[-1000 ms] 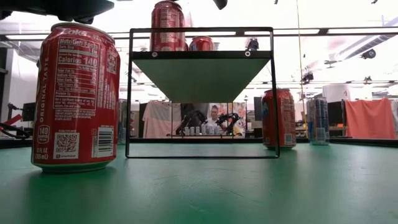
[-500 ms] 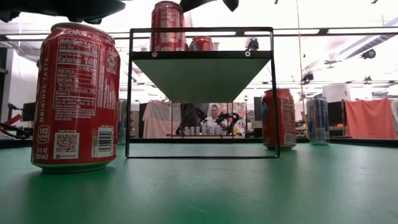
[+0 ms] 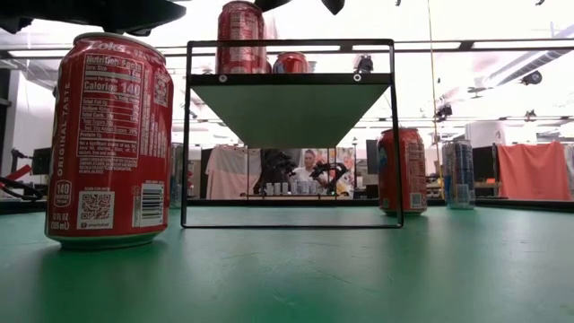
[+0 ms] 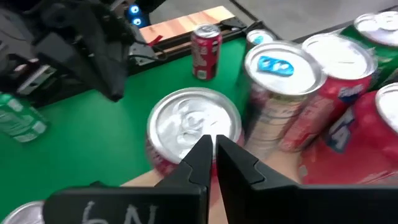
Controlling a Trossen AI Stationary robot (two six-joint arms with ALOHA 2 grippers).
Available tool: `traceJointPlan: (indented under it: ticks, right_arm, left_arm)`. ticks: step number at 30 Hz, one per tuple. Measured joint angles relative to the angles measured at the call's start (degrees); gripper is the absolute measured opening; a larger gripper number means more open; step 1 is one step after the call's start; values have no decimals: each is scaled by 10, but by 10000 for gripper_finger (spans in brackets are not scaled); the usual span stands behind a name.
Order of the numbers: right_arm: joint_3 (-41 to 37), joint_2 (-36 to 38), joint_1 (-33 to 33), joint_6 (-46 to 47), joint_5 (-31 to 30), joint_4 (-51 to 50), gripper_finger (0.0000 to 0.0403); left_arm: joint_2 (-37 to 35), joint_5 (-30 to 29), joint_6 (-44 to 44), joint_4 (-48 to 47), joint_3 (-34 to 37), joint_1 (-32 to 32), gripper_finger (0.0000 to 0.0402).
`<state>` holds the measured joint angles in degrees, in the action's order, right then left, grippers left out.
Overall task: Place canned beverage on shelf
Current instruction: Put the red can on the shelf
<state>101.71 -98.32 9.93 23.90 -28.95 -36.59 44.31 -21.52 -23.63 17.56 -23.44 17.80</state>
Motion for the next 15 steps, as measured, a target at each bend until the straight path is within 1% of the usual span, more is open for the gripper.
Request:
traceJointPlan:
  ticks: [3, 15]
  right_arm:
    - [0, 0, 2, 12, 18, 0, 12]
    - [0, 0, 25, 27, 24, 3, 12]
  left_arm:
    - [-2, 0, 0, 0, 0, 0, 0]
    - [-2, -1, 0, 0, 0, 0, 0]
